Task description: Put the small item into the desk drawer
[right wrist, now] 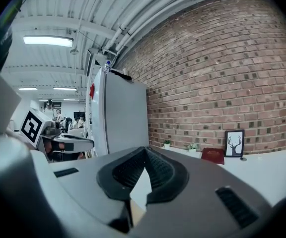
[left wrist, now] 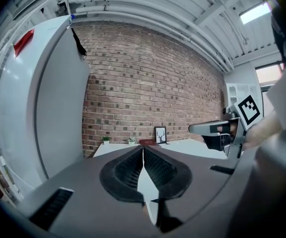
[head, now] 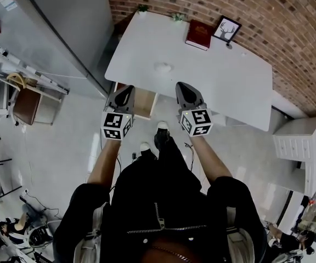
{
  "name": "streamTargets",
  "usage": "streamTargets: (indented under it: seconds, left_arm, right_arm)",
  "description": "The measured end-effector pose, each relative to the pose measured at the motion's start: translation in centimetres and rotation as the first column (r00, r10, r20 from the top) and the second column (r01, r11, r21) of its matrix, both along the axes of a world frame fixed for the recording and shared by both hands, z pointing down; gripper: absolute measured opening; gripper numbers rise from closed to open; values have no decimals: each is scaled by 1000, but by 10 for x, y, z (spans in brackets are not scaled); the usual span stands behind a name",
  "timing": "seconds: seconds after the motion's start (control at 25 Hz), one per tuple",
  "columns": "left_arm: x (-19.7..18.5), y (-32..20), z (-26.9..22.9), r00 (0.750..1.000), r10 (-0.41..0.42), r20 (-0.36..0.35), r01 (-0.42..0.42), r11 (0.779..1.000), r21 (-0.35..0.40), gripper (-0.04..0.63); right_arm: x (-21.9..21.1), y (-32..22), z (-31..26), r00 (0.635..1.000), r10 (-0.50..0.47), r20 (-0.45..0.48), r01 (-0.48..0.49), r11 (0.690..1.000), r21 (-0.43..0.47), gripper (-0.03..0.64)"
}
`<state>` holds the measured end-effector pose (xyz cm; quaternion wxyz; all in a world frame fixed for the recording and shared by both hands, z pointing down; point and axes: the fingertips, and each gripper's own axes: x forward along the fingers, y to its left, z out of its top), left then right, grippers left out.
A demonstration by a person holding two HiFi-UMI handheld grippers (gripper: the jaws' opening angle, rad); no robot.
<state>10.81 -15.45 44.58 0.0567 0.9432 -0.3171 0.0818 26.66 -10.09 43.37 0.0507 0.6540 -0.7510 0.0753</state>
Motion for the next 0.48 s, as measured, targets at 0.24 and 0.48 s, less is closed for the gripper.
streamTargets:
  seconds: [0.24, 0.48]
  left_arm:
    - [2, 2, 21, 1000, -1, 19, 2, 999, -49, 23]
    - [5, 5, 48, 999, -11, 45, 16, 994, -109, 23]
  right_arm:
    - [-2, 1, 21, 1000, -10, 13, 11, 999, -50, 8]
    - [-1, -1, 57, 999, -23, 38, 28, 992, -122, 11]
